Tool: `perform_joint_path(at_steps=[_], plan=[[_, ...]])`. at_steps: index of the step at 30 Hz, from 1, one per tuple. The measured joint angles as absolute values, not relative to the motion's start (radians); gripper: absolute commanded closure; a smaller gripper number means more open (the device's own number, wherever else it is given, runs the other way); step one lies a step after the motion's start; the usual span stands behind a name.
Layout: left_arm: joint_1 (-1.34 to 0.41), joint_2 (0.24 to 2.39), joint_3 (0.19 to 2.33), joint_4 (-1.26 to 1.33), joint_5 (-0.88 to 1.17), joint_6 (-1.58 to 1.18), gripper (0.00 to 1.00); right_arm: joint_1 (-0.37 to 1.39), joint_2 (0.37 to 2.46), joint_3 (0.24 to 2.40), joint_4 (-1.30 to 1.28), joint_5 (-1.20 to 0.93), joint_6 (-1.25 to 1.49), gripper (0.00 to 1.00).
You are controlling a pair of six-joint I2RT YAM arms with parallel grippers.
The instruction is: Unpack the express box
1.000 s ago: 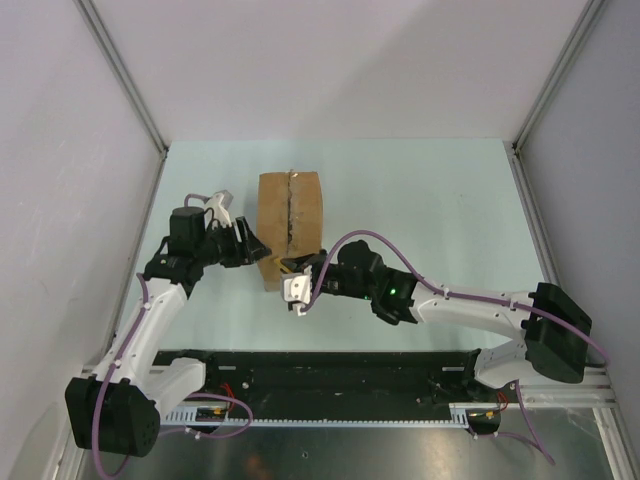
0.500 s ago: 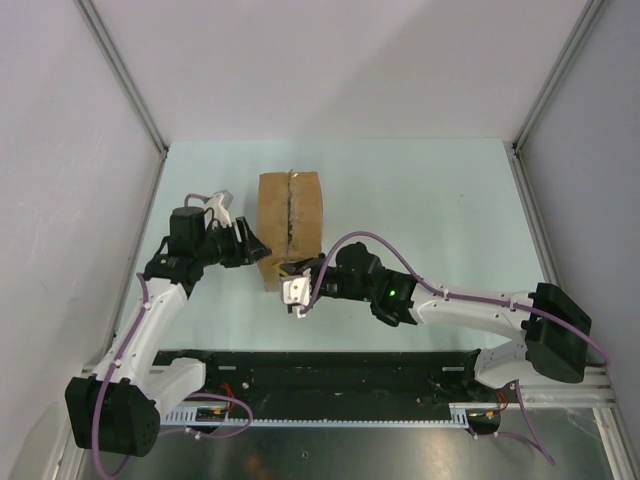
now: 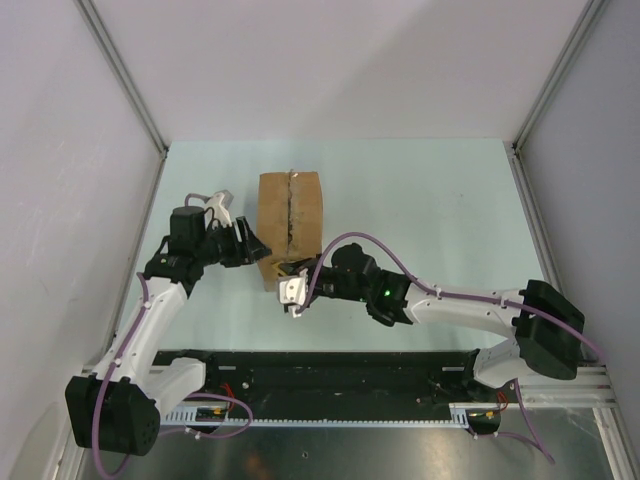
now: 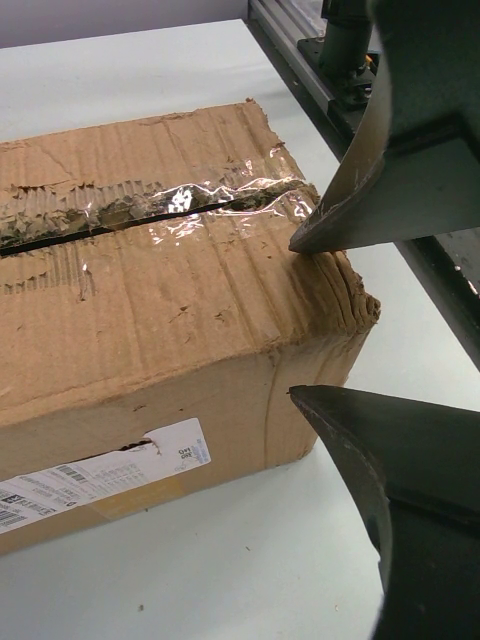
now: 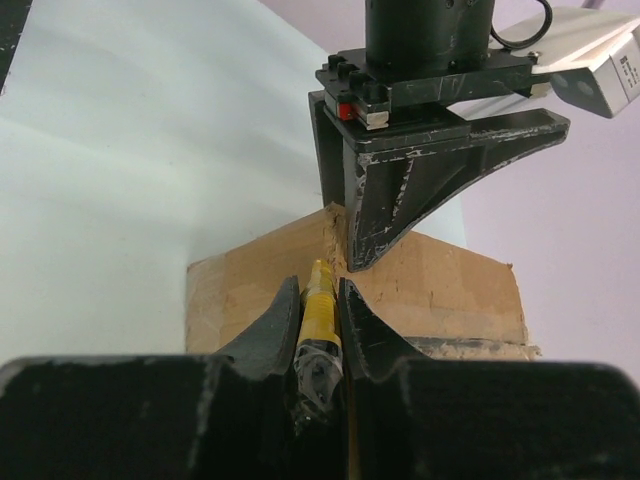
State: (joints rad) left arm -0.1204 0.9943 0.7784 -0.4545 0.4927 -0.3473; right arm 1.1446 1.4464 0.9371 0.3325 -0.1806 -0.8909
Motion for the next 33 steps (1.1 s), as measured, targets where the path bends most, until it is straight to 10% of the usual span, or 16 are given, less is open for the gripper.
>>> perform_joint_path(at_steps=[33], plan=[[-0.128,0.997,0.773,-0.427,0.502,-0.332,0.58,1.122,1.432,0.873,0.353,-0.175,-1.102,1.0]])
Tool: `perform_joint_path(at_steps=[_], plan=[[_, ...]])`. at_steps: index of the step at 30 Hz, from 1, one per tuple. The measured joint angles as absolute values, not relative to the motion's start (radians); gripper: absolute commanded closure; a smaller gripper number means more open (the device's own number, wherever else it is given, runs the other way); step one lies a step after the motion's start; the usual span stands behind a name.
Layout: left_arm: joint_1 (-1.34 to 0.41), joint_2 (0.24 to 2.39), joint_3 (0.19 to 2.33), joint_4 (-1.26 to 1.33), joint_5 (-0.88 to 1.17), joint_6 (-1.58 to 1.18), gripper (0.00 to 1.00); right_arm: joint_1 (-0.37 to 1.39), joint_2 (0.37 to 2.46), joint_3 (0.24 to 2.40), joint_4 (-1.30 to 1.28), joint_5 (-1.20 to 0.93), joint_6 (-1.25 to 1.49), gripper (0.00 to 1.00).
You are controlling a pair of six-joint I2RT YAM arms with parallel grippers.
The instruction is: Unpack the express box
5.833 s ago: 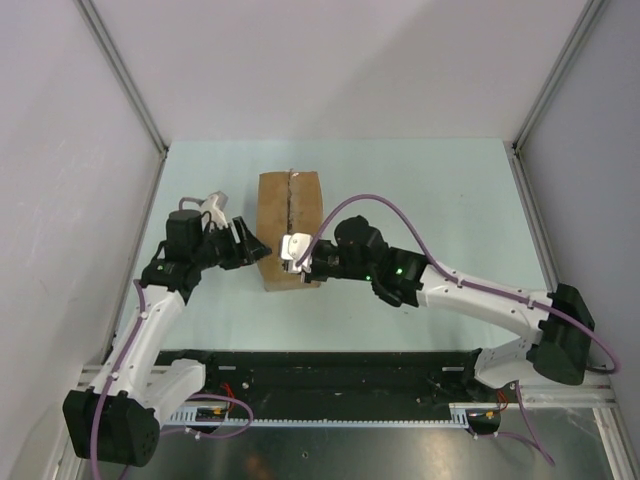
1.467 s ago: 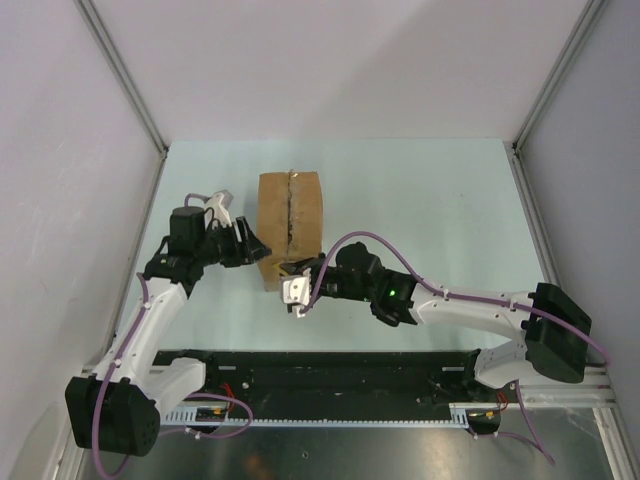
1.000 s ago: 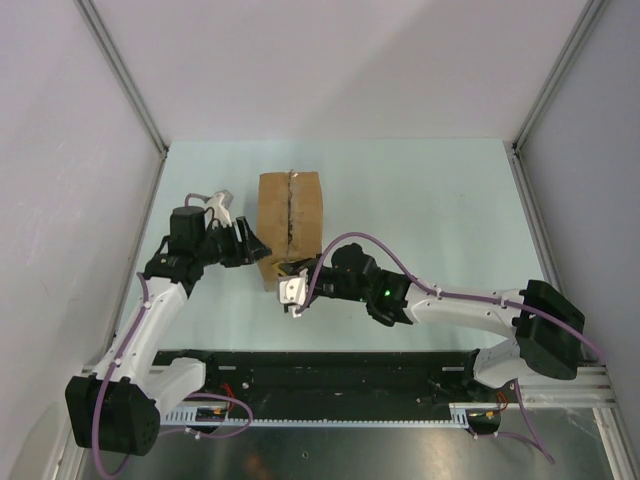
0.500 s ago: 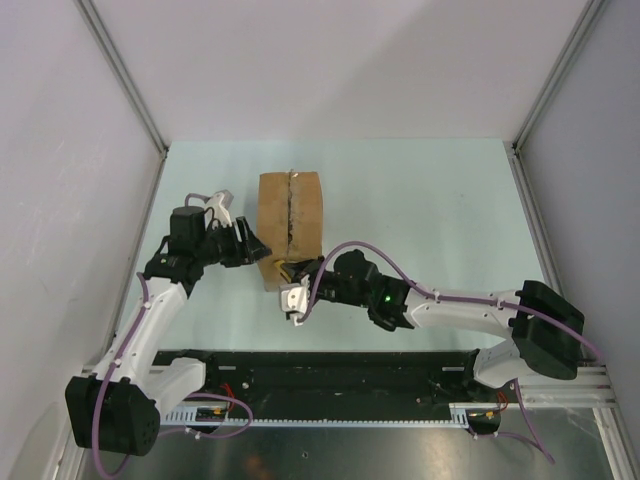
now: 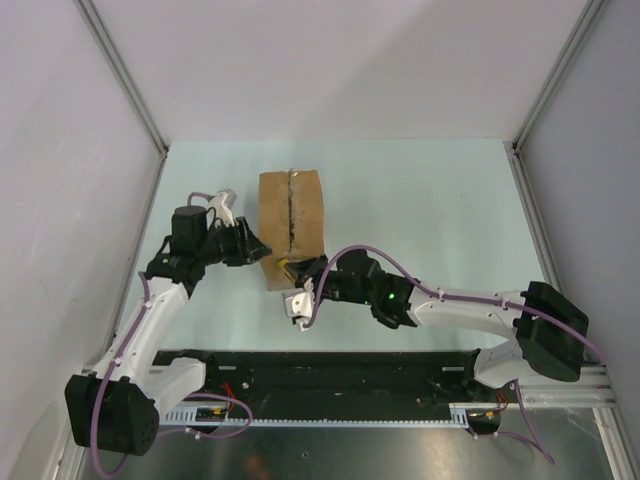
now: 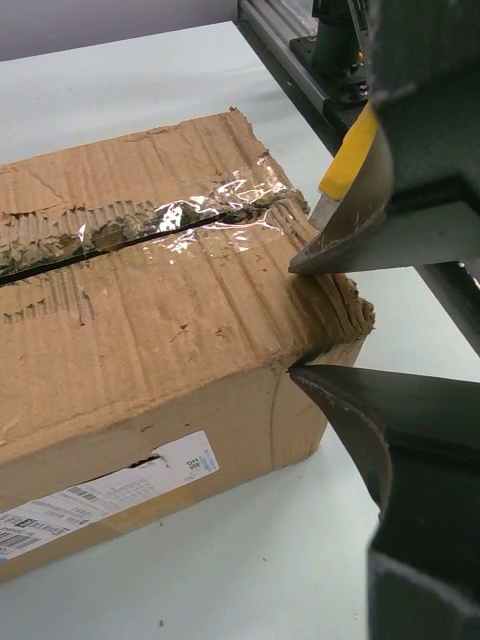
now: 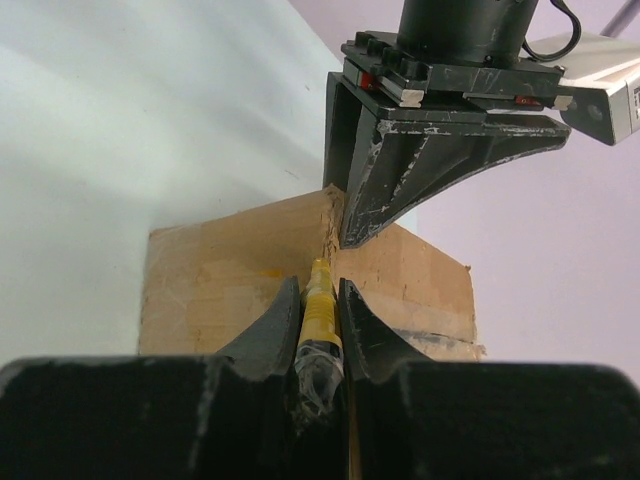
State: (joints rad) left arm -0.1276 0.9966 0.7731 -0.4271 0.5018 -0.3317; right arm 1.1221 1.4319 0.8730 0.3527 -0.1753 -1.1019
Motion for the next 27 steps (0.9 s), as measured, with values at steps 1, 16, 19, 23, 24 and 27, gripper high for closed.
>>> perform_joint_path(at_steps=[1,16,19,23,24,27], plan=[[-0.128,0.997,0.773,-0.426,0.502,-0.332,0.64,1.121,1.428,0.872,0.348,-0.176,-1.106,1.0],[-0.158,0.999,0.772,-0.392,0.493,-0.287,0.68,1.075,1.341,0.841,0.233,-0.182,-1.169,1.0],[-0.175,1.014,0.773,-0.376,0.495,-0.286,0.67,1.068,1.33,0.837,0.217,-0.18,-1.179,1.0],[-0.179,1.033,0.792,-0.384,0.505,-0.287,0.55,1.065,1.325,0.836,0.214,-0.171,-1.178,1.0],[-0.179,1.033,0.795,-0.389,0.503,-0.287,0.53,1.065,1.325,0.835,0.215,-0.166,-1.176,1.0],[-0.176,1.008,0.801,-0.42,0.457,-0.284,0.43,1.066,1.325,0.834,0.222,-0.138,-1.16,1.0]])
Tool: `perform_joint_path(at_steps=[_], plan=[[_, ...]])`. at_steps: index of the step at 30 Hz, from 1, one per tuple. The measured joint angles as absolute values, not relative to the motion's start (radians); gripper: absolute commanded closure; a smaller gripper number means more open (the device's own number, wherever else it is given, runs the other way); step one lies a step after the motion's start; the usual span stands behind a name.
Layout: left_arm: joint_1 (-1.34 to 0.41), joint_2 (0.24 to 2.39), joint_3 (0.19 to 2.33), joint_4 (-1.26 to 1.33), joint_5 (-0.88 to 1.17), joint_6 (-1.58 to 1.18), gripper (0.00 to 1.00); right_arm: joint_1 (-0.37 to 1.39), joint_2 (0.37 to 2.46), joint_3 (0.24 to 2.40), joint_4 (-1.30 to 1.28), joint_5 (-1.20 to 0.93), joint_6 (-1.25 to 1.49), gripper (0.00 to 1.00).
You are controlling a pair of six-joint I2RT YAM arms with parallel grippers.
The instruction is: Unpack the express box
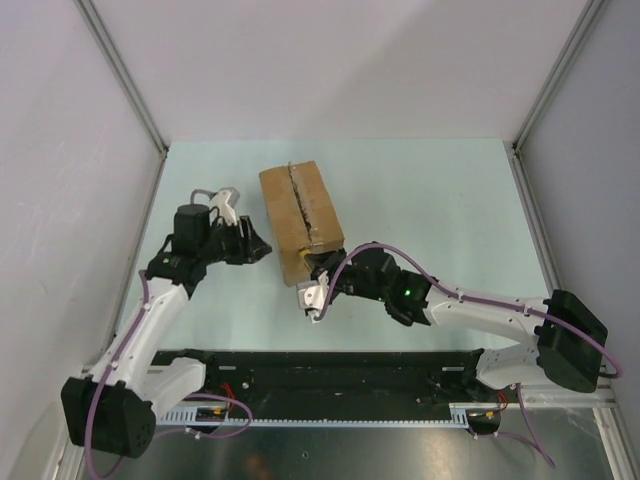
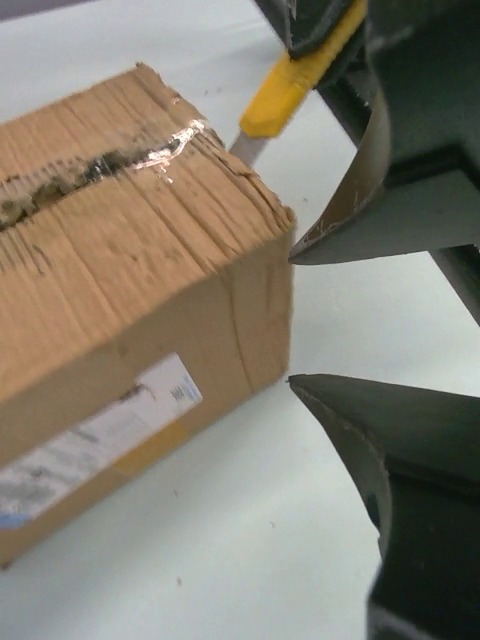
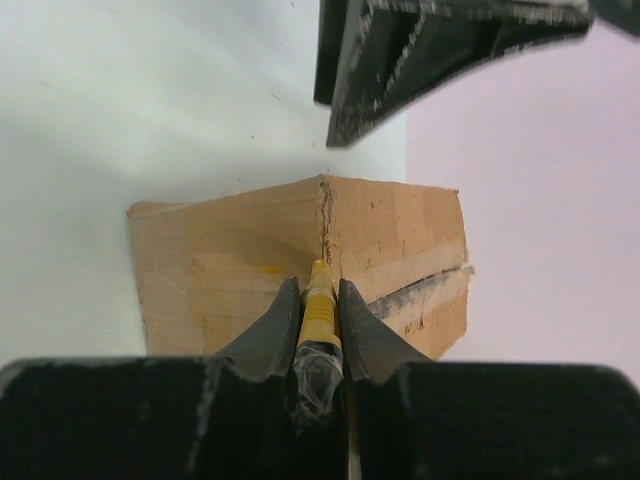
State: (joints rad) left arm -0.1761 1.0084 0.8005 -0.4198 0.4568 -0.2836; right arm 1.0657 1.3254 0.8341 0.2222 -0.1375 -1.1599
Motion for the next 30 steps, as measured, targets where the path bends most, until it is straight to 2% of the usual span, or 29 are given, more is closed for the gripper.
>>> perform_joint_path(at_steps=[2,10,21,30], plan=[[-0.173,0.967,0.801,-0.451,0.401,-0.281,0.39,1.066,1.327,0.832,0.239,-0.11,-1.144,1.0],[-0.168,0.815,0.807,-0.477,0.245,-0.333,0.34,1.099,1.452,0.852,0.405,-0.068,-1.091,1.0],[-0.159,0.833,0.783,-0.476,0.097,-0.5,0.3,1.107,1.705,1.02,0.595,-0.094,-1.012,1.0],[-0.116,0.977,0.783,-0.411,-0.01,-0.727,0.26,1.101,1.884,1.145,0.733,-0.098,-1.002,1.0]])
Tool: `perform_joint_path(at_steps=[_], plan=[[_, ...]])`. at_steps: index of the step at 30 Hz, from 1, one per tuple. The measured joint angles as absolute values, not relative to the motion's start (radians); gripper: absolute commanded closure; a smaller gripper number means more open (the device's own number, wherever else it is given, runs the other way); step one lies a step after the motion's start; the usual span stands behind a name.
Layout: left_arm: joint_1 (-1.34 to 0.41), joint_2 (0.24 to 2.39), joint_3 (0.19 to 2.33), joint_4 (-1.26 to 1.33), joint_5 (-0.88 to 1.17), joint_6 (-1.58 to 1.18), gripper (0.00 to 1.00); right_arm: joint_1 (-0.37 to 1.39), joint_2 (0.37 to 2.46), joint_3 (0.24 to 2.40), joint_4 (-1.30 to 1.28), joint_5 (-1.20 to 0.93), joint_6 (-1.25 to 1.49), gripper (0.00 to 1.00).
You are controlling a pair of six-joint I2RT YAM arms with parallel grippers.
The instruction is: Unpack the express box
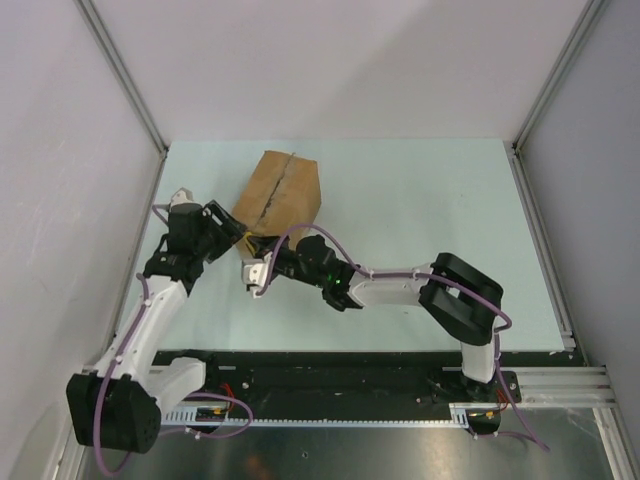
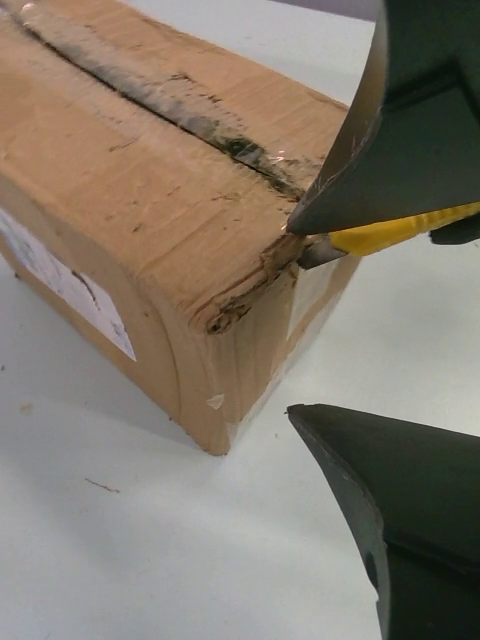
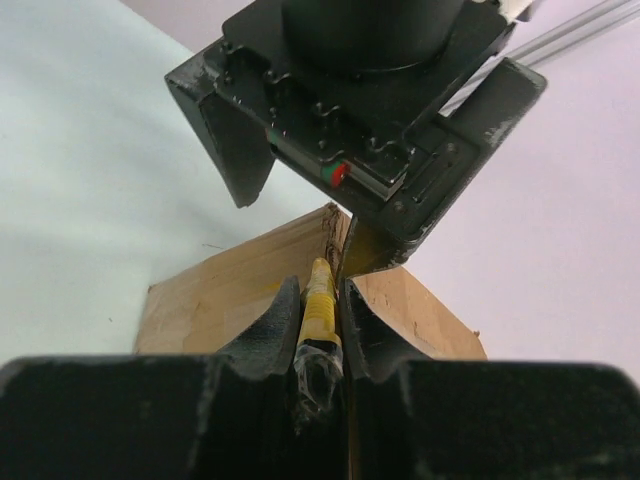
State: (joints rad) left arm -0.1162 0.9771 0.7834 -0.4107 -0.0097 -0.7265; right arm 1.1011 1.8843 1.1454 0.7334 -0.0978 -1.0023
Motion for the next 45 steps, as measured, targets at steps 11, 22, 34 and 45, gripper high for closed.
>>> perform_joint_path(at_steps=[11,22,34,45], plan=[[-0.092,1.072,0.758,-0.226,-0.021,-0.918,0.43,1.077,1.922,1.185,0.742,-0.113,-1.007,1.0],[-0.089,1.071,0.697,-0.099,-0.025,-0.944,0.67,1.071,1.944,1.205,0.75,-0.113,-1.01,1.0],[-0.082,1.114,0.697,-0.033,0.016,-0.867,0.66,1.046,1.927,1.223,0.65,-0.154,-1.108,1.0],[-0.073,1.184,0.735,-0.004,0.104,-0.845,0.66,1.007,1.879,1.223,0.537,-0.211,-1.173,1.0]])
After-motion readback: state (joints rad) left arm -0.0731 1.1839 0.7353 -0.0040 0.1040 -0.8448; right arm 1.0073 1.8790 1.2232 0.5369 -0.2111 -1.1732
